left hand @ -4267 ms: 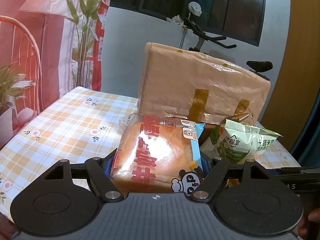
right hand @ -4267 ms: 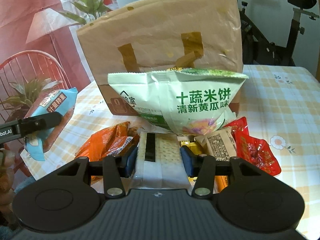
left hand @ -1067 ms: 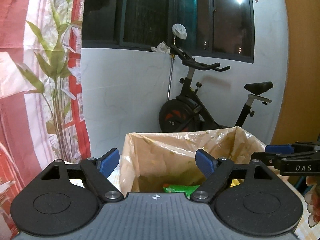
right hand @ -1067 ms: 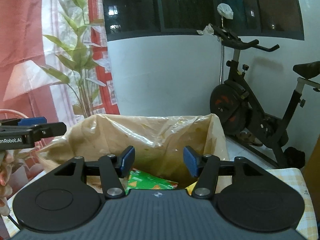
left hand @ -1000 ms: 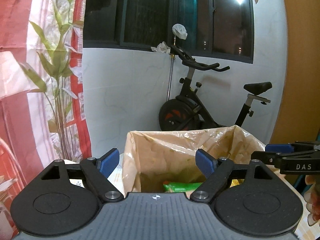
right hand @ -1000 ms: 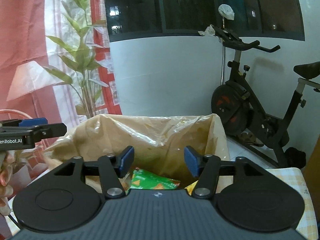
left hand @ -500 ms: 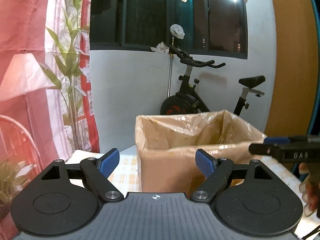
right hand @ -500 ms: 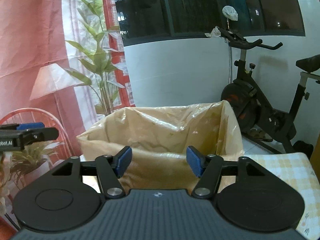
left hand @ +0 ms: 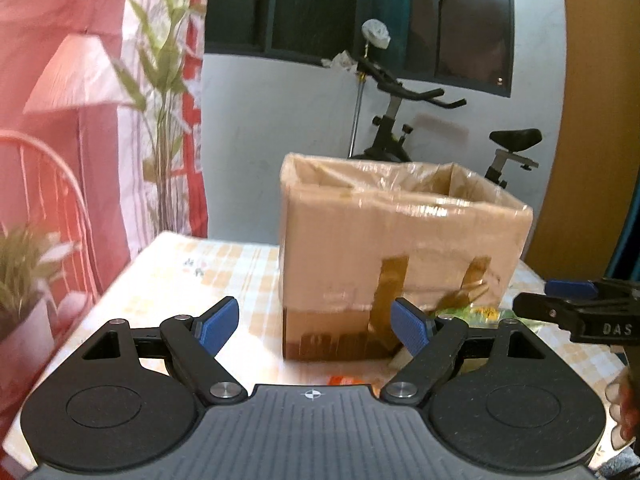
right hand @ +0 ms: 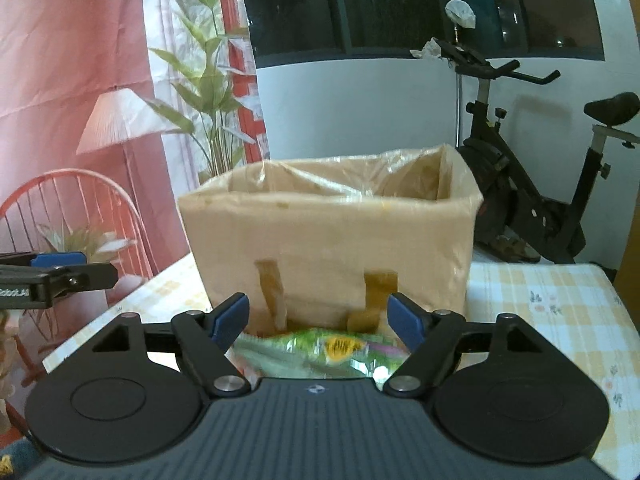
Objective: Organize snacks
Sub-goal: 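Withdraw both grippers from the box toward the snack pile, then move the left gripper to the orange chip bag while the right gripper approaches the small packets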
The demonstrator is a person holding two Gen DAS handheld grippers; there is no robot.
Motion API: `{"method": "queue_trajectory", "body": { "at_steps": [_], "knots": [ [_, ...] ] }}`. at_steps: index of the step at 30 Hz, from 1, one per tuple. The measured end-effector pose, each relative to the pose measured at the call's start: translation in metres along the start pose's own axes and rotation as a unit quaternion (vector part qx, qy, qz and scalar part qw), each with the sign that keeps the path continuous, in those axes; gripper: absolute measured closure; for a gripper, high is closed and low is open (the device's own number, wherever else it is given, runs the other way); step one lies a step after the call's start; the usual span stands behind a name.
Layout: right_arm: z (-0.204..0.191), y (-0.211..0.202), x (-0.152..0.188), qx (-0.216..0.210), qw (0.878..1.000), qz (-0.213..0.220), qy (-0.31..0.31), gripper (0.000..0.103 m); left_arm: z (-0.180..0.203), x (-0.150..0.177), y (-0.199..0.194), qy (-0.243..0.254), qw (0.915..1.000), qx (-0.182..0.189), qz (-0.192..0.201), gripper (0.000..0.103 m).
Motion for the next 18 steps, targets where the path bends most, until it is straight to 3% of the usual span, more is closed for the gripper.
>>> {"method": "queue_trajectory", "body": {
  "at_steps": [8, 18],
  "knots": [
    [0.01, -0.011, 0.042, 0.022, 1.0, 0.001, 0.017, 0.024, 0.008, 0.035, 0.004, -0.002, 0.9997, 0.001, -0.023, 0.018],
    [0.022, -0.007, 0.081, 0.052, 0.998, -0.026, 0.016, 0.024, 0.026, 0.073, 0.02, -0.026, 0.9957, 0.043, -0.077, 0.018]
  ]
}}
Point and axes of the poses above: each gripper's, at about its wrist camera, not at the fingertips, and y roughly the way its jaws point, z to its right, x to its underside, the point moved 3 cm from there along y, roughly the way its jaws point, and after that the axes turned 10 degrees about y, right-handed, at the moved point
